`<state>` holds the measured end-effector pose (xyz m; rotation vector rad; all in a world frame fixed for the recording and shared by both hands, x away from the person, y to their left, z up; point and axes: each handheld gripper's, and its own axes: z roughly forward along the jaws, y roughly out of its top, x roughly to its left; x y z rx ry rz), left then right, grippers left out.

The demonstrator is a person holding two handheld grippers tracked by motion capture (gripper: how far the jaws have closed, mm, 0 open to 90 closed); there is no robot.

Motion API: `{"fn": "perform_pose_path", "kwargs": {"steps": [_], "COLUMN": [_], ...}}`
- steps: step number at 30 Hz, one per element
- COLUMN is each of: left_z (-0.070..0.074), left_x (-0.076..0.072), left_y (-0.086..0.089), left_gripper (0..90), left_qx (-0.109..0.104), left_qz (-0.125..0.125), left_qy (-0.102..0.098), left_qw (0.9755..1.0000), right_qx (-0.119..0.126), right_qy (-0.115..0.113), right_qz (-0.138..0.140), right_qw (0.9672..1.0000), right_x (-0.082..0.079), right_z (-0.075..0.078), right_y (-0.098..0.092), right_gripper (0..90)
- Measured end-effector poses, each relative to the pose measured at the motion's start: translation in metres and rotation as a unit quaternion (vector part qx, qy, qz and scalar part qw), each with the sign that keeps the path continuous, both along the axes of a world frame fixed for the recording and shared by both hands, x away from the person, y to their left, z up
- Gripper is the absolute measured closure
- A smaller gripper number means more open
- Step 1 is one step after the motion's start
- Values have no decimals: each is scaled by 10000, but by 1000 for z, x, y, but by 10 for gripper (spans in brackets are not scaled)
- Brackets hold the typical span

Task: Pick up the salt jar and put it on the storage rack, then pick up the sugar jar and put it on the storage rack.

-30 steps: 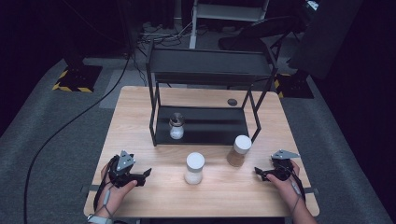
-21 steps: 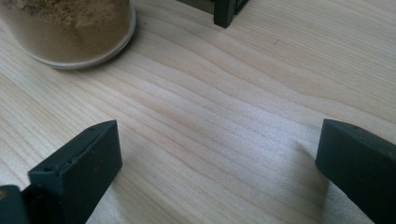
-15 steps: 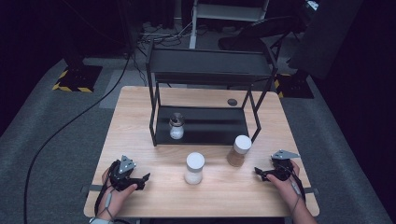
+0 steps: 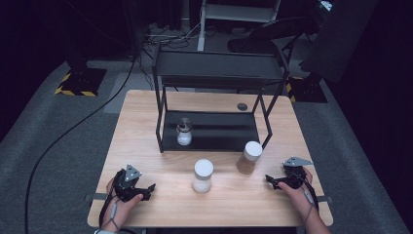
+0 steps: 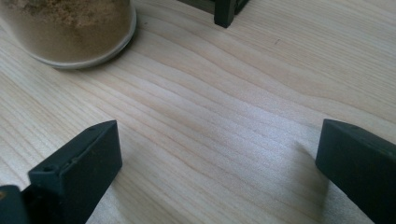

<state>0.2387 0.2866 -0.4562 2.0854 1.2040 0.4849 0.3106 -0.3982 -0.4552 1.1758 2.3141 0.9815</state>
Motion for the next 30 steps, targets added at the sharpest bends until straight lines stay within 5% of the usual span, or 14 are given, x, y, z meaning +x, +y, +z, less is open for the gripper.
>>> {"fn": "perform_pose_path", "kwargs": {"steps": [18,30], "left_z": [0,0], "left_x": [1,1], "left_y": [0,0], "left_gripper": [52,52], "left_qx": [9,14], "left_qz": [-35,-37], "left_qy": [18,19], "left_qw": [10000,10000], "right_qx": [41,194], "right_qy": [-22,-254], "right_qz": [108,203], "right_qw": [9999,9993], "right_x": [-2,-9], "right_z": [1,29], "right_y": [-2,-3], "right_gripper": [43,48]}}
